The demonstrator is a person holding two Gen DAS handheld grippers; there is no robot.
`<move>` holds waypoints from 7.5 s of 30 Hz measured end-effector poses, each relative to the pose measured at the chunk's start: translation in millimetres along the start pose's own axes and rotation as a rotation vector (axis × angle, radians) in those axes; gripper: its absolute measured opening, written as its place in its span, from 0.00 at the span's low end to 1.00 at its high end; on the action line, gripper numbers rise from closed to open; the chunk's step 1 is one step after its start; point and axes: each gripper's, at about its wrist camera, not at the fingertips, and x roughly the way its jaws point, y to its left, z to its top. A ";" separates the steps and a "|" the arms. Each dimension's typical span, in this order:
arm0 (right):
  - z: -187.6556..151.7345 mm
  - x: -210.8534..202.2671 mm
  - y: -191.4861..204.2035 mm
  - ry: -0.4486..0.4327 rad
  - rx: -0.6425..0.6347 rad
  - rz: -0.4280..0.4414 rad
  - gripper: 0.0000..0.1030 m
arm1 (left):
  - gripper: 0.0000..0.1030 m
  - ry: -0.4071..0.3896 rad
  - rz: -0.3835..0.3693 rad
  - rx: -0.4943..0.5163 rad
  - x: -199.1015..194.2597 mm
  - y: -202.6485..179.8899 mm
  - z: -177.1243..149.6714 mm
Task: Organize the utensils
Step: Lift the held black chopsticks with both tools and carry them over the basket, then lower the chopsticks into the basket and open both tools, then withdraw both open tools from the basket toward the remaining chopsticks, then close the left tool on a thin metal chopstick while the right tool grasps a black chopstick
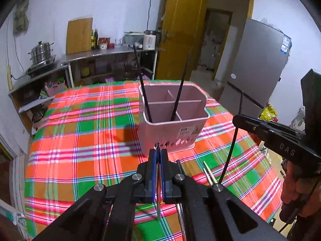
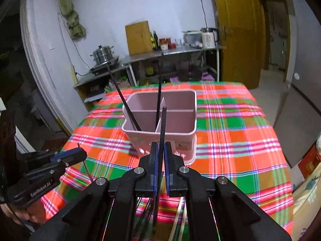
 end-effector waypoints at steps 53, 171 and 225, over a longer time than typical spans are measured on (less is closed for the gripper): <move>109.2 -11.5 15.7 -0.250 -0.032 0.051 0.05 | 0.03 -0.149 -0.028 -0.043 14.4 20.7 152.0; -123.6 1.3 -6.9 0.087 0.070 0.032 0.15 | 0.12 0.108 -0.067 -0.012 38.2 -15.8 -99.2; -112.5 77.5 -2.3 0.211 0.058 0.053 0.15 | 0.07 0.208 0.049 -0.071 106.5 11.4 -100.0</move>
